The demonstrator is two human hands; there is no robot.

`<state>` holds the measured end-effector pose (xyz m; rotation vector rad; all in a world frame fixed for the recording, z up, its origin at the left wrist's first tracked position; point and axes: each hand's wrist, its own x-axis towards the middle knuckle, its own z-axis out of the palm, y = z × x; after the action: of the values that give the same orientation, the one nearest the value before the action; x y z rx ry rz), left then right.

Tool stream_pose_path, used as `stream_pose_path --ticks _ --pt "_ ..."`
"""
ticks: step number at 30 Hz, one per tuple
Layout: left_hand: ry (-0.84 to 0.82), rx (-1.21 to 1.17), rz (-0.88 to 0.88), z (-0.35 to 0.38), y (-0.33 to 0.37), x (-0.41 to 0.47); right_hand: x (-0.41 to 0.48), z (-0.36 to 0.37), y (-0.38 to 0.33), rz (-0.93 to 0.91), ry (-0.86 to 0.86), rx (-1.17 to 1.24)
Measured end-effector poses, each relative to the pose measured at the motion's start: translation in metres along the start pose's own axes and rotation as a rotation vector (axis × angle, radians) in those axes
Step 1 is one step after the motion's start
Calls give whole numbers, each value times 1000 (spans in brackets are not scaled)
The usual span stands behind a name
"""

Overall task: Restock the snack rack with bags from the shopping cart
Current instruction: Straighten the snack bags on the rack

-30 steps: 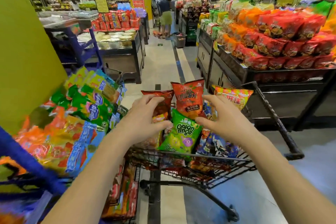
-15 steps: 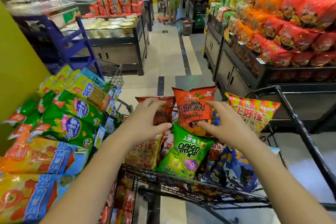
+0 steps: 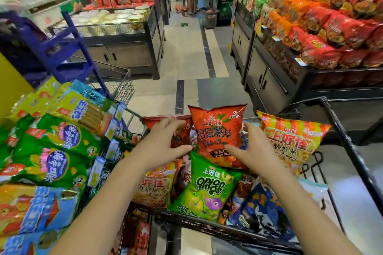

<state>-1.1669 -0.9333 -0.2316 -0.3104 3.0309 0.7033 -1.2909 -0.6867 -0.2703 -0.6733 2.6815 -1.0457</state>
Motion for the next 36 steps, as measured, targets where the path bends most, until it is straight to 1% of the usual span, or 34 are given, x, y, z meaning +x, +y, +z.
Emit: stream_pose_path --ticks 4,9,15,20,26,31,34,36 --pt "-12 -24 3 0 -13 8 18 15 10 36 -51 113" --pt "-43 -24 -2 0 -38 9 35 23 12 157 -145 217" --pt "-47 -48 -15 -2 -61 9 55 24 13 243 -244 240" --pt "-60 -94 -39 -1 -71 8 57 26 12 293 -241 222" --pt "-78 -161 -184 7 -103 13 51 27 10 302 -197 290" --pt "-94 -248 -399 21 -134 28 50 27 9 287 -179 325" --pt "-91 -253 -397 28 -152 50 51 28 7 272 -175 352" --pt "-123 -242 -389 26 -155 65 52 29 8 283 -176 358"
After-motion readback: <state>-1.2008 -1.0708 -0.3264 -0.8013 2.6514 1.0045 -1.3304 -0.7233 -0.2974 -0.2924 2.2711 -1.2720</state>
